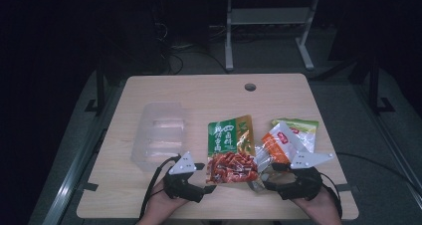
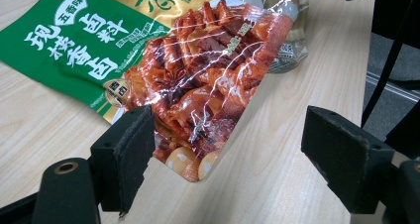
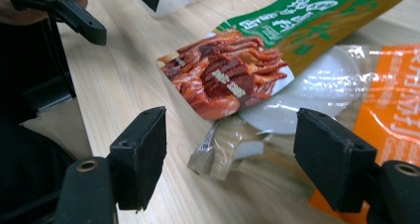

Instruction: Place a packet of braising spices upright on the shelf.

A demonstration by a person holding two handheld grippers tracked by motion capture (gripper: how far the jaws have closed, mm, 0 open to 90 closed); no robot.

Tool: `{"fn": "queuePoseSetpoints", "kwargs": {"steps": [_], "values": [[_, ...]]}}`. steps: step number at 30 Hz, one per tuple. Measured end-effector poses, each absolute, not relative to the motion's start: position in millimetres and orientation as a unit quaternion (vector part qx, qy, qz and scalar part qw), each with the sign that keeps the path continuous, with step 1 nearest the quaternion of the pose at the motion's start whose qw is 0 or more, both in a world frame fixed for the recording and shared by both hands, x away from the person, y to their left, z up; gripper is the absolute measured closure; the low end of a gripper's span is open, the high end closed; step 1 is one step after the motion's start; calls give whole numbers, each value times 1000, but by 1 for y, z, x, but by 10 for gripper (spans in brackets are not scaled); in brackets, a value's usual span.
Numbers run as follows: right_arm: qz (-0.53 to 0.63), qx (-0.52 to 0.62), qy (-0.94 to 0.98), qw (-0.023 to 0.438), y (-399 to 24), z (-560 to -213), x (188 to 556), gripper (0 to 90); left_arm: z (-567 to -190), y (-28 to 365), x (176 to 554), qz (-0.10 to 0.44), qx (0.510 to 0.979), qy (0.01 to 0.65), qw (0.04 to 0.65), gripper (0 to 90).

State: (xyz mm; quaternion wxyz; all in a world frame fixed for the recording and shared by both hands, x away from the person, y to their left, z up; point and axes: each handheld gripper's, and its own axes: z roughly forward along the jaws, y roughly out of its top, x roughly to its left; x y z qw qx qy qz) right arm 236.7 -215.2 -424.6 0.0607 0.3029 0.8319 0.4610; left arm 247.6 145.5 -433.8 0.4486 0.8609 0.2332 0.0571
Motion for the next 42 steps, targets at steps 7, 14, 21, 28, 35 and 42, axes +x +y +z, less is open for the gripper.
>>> {"fn": "queuePoseSetpoints", "kwargs": {"steps": [7, 14, 21, 28, 35, 42], "values": [[461, 293, 835, 61, -208, -418, 244, 276, -433, 147, 248, 61, 860, 232, 449, 205], [453, 307, 834, 66, -199, -396, 260, 269, -432, 149, 250, 65, 859, 231, 453, 202], [438, 321, 838, 55, -178, -371, 301, 259, -431, 148, 251, 69, 856, 229, 458, 199], [400, 337, 851, 45, -156, -364, 340, 243, -430, 146, 253, 74, 856, 222, 461, 199], [352, 369, 860, 31, -143, -367, 385, 220, -430, 147, 255, 74, 855, 224, 461, 200], [324, 394, 860, 22, -145, -378, 406, 218, -430, 145, 255, 74, 853, 229, 463, 200]]}}
